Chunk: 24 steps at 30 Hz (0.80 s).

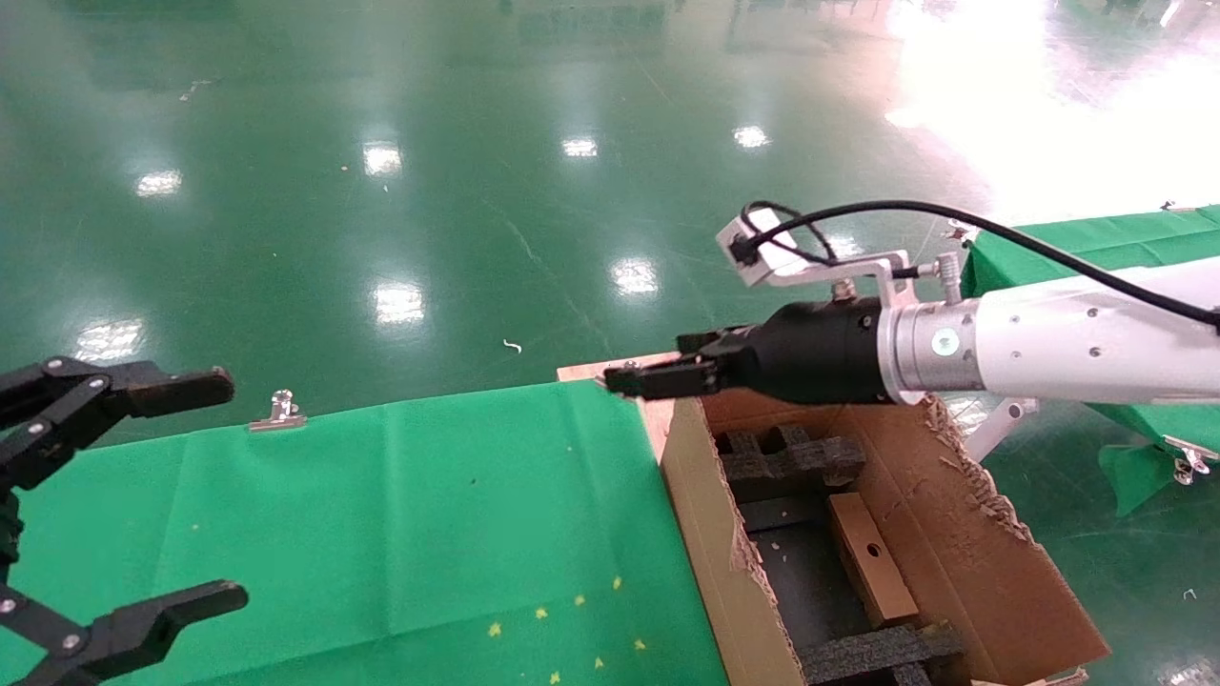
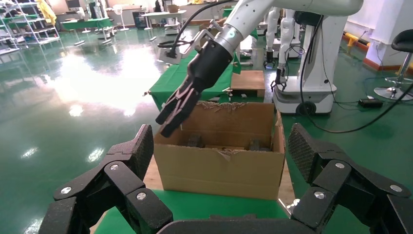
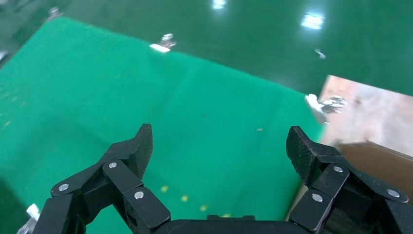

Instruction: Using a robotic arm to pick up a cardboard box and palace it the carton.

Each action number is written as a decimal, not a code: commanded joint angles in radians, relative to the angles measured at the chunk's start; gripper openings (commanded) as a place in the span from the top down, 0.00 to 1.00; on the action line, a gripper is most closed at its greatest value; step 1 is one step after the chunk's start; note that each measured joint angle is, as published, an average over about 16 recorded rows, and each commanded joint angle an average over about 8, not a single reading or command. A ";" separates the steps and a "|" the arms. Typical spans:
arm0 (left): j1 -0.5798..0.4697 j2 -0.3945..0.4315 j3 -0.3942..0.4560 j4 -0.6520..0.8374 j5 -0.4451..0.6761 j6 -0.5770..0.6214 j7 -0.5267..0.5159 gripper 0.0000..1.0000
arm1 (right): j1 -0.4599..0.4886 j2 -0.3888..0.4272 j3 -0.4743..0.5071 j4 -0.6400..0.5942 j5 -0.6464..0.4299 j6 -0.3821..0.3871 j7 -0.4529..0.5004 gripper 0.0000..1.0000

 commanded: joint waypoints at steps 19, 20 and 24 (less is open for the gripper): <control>0.000 0.000 0.000 0.000 0.000 0.000 0.000 0.00 | -0.236 -0.034 0.379 -0.028 0.332 -0.311 -0.563 0.00; 0.000 0.000 0.000 0.000 0.000 0.000 0.000 0.00 | -0.248 -0.036 0.398 -0.029 0.349 -0.327 -0.591 0.00; 0.000 0.000 0.001 0.000 0.000 0.000 0.000 0.00 | -0.295 -0.043 0.473 -0.035 0.415 -0.388 -0.703 0.00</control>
